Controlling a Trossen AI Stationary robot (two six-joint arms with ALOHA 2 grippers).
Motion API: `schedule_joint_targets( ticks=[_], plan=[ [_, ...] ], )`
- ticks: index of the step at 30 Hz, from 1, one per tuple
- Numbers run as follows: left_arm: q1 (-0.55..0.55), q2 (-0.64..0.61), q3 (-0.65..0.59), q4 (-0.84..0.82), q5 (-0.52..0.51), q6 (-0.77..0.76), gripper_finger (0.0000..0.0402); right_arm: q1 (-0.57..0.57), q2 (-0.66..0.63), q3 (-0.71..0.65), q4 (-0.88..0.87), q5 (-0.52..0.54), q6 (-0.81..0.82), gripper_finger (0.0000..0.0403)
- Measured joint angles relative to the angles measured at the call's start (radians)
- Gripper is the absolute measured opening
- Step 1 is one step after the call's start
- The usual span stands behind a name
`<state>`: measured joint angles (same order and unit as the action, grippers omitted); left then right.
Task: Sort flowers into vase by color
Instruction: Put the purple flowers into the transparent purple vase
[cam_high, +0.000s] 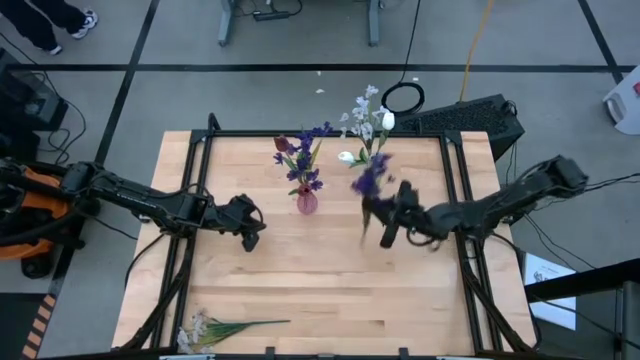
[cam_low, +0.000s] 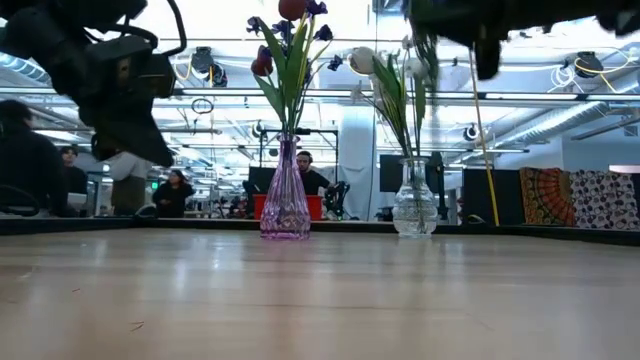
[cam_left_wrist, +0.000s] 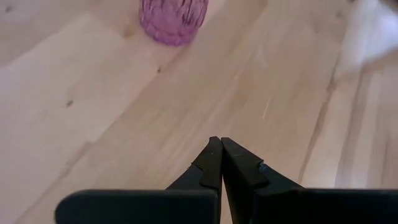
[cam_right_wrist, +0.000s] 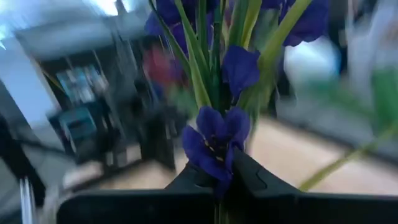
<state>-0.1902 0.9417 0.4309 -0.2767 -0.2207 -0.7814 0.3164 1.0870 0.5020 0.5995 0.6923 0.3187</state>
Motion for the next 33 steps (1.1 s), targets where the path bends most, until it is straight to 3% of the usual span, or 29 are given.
schedule_joint_targets(
  ticks=[4,7,10,14,21,28,33],
  plan=[
    [0.0,0.0,0.0,0.035,-0.024,0.0,0.0013,-0.107,0.035,-0.055,0.315,-0.177,-0.162,0.0],
    [0.0,0.0,0.0,0.045,-0.065,0.0,0.0013,-0.19,0.1,-0.054,0.43,-0.345,-0.177,0.0],
    [0.0,0.0,0.0,0.045,-0.096,0.0,0.0013,-0.249,0.188,-0.018,0.517,-0.442,-0.183,0.0],
    [0.0,0.0,0.0,0.05,-0.098,0.0,0.0013,-0.287,0.287,0.05,0.599,-0.463,-0.23,0.0002],
    [0.0,0.0,0.0,0.069,-0.103,0.0,0.0013,-0.338,0.364,0.191,0.565,-0.46,-0.379,0.0008],
    [0.0,0.0,0.0,0.067,-0.102,0.0,0.0013,-0.384,0.414,0.252,0.559,-0.463,-0.413,0.0009],
    [0.0,0.0,0.0,0.067,-0.101,0.0,0.0013,-0.416,0.446,0.305,0.564,-0.558,-0.413,0.001]
  ],
)
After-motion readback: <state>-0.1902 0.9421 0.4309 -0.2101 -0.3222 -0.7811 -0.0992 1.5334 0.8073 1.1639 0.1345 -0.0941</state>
